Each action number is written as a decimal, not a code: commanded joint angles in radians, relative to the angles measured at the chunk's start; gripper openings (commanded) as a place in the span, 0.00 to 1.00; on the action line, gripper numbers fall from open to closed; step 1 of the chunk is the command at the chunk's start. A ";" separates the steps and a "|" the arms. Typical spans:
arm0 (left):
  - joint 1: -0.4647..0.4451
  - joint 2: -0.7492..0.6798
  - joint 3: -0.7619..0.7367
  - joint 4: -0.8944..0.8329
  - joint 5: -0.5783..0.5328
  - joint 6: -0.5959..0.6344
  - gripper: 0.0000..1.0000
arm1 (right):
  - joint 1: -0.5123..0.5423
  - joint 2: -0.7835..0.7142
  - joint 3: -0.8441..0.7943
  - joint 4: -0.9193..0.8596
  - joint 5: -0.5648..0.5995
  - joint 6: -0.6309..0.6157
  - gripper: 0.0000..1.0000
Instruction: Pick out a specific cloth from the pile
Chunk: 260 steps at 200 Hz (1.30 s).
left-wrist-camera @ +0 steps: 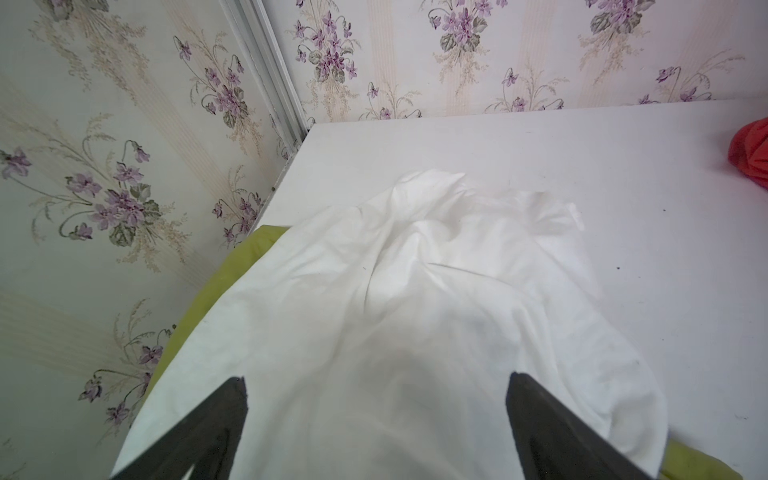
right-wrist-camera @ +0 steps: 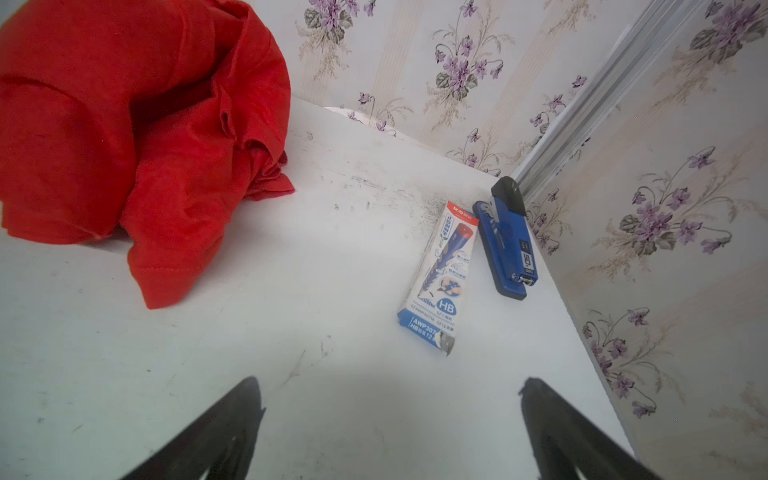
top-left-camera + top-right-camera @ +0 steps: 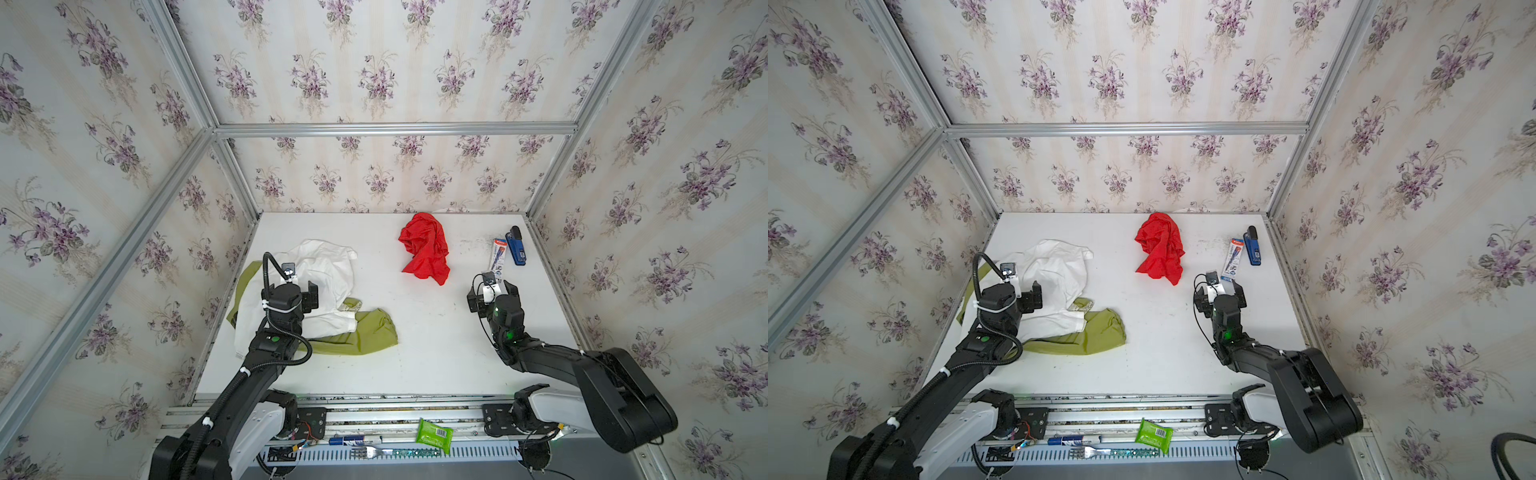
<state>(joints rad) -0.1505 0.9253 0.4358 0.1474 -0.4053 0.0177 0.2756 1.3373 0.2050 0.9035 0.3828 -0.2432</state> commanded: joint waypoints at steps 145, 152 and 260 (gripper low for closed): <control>0.103 0.260 -0.136 0.662 0.287 0.012 0.99 | -0.116 0.238 0.085 0.247 -0.023 0.134 1.00; 0.116 0.271 -0.138 0.673 0.294 -0.003 0.99 | -0.116 0.247 0.082 0.268 -0.021 0.128 1.00; 0.130 0.400 -0.155 0.788 0.266 -0.034 1.00 | -0.143 0.226 0.138 0.121 -0.102 0.148 1.00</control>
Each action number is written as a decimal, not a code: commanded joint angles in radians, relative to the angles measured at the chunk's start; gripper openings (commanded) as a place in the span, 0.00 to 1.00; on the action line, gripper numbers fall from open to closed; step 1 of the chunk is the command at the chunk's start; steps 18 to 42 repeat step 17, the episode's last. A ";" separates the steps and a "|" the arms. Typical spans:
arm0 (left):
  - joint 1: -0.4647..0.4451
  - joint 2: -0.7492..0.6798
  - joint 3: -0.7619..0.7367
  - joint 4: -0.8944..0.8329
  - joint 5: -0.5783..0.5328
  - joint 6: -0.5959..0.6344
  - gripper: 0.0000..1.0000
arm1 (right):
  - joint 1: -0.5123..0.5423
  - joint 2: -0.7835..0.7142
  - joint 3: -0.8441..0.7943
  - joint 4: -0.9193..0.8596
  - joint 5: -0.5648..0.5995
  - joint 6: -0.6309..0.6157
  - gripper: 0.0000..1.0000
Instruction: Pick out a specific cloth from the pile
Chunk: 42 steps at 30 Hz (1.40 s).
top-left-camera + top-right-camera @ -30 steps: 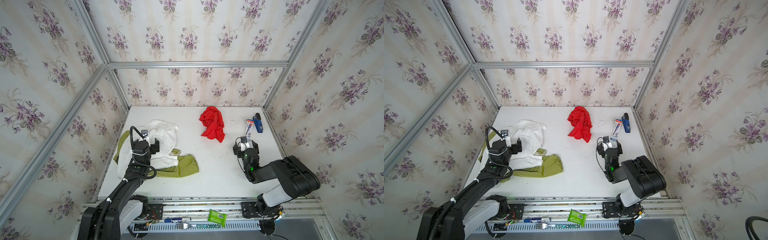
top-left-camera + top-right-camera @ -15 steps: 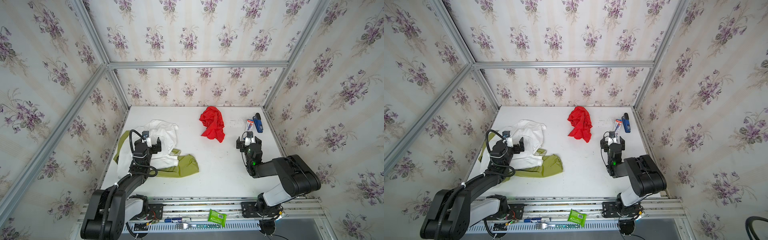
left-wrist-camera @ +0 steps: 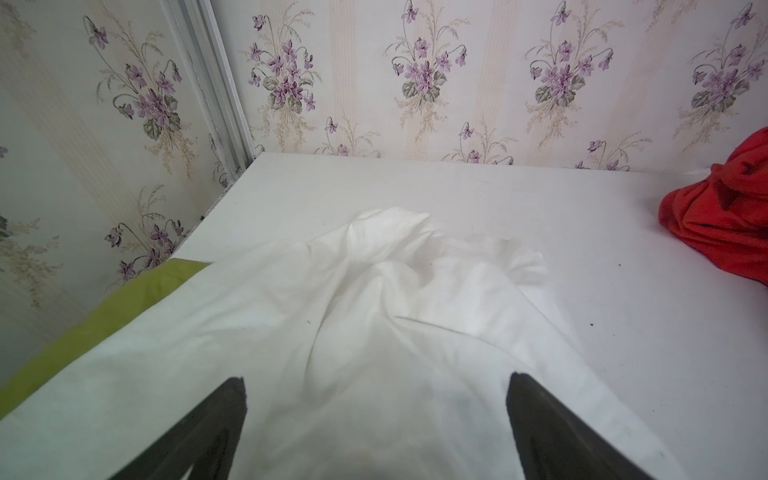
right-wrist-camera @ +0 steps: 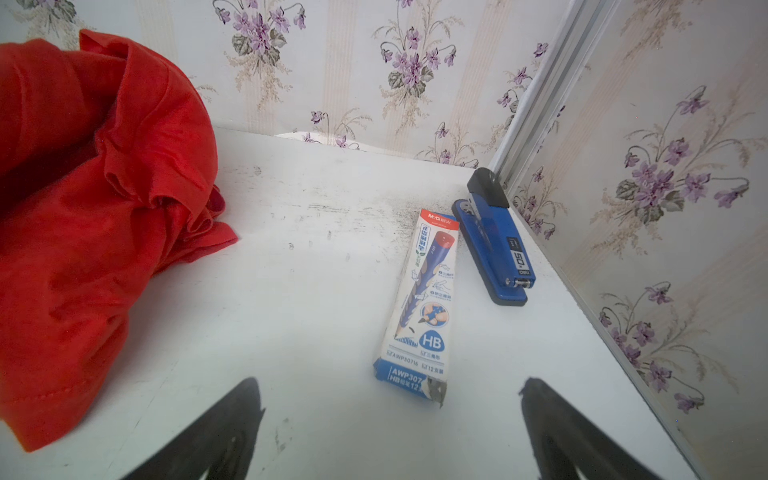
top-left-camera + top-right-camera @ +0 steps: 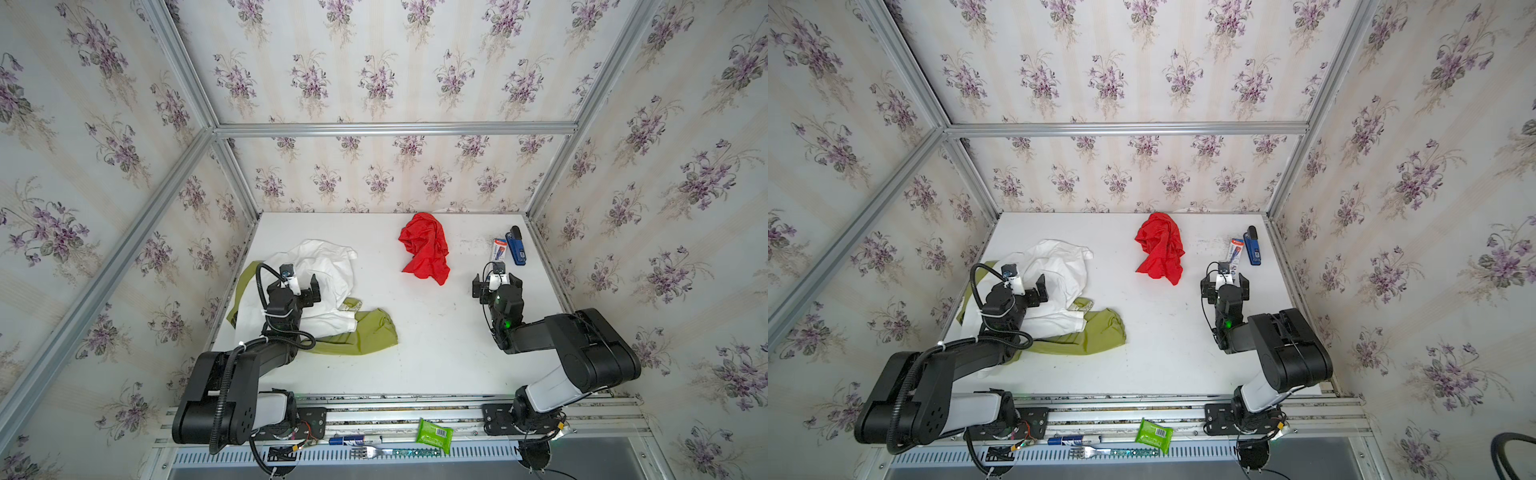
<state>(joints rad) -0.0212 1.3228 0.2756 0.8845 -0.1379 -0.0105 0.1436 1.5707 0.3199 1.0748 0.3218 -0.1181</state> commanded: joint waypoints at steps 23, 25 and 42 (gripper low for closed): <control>0.000 -0.002 0.003 0.051 -0.001 -0.004 1.00 | -0.095 -0.018 0.087 -0.205 -0.290 0.044 1.00; 0.000 -0.002 0.003 0.051 -0.001 -0.004 1.00 | -0.095 -0.018 0.087 -0.205 -0.290 0.044 1.00; 0.000 -0.002 0.003 0.051 -0.001 -0.004 1.00 | -0.095 -0.018 0.087 -0.205 -0.290 0.044 1.00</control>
